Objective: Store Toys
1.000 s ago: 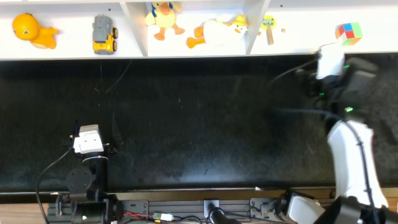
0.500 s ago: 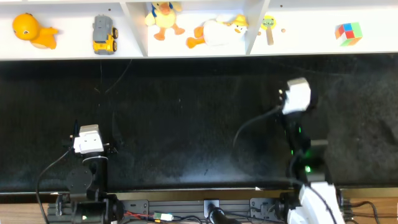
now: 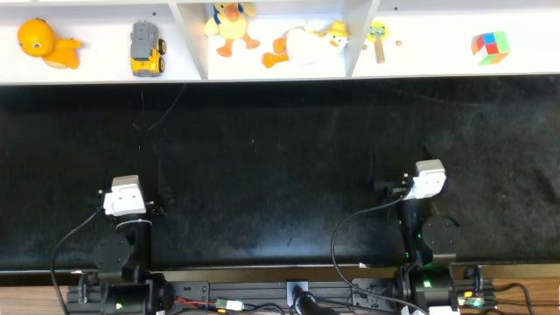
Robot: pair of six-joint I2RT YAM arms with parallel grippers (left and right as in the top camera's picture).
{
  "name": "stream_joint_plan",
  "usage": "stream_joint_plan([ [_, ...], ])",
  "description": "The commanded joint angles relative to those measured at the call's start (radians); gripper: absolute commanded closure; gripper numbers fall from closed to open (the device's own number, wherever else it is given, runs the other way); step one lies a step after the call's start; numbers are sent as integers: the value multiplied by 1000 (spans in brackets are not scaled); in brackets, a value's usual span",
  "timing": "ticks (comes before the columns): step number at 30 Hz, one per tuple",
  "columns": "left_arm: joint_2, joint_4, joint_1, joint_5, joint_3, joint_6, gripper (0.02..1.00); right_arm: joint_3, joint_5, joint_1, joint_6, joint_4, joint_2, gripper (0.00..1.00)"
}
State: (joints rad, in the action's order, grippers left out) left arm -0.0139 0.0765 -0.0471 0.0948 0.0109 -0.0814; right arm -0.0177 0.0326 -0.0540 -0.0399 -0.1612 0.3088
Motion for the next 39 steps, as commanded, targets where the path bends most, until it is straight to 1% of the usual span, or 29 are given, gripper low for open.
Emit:
stream_joint_plan([
  [1, 11, 0, 3, 12, -3, -8, 20, 13, -15, -4, 15, 98, -69, 5],
  [3, 11, 0, 3, 11, -3, -8, 20, 13, -16, -3, 14, 227, -118, 5],
  [4, 11, 0, 3, 12, -3, -8, 20, 13, -19, -3, 16, 233, -134, 3],
  [13, 11, 0, 3, 11, -3, -8, 20, 13, -19, -3, 15, 221, -305, 5],
  [19, 11, 0, 3, 12, -3, -8, 20, 13, -19, 5, 18, 237, -306, 5],
  [23, 11, 0, 3, 11, -3, -8, 20, 13, -19, 41, 18, 236, -306, 5],
  [39, 11, 0, 3, 12, -3, -8, 20, 13, -19, 42, 18, 237, -306, 5],
])
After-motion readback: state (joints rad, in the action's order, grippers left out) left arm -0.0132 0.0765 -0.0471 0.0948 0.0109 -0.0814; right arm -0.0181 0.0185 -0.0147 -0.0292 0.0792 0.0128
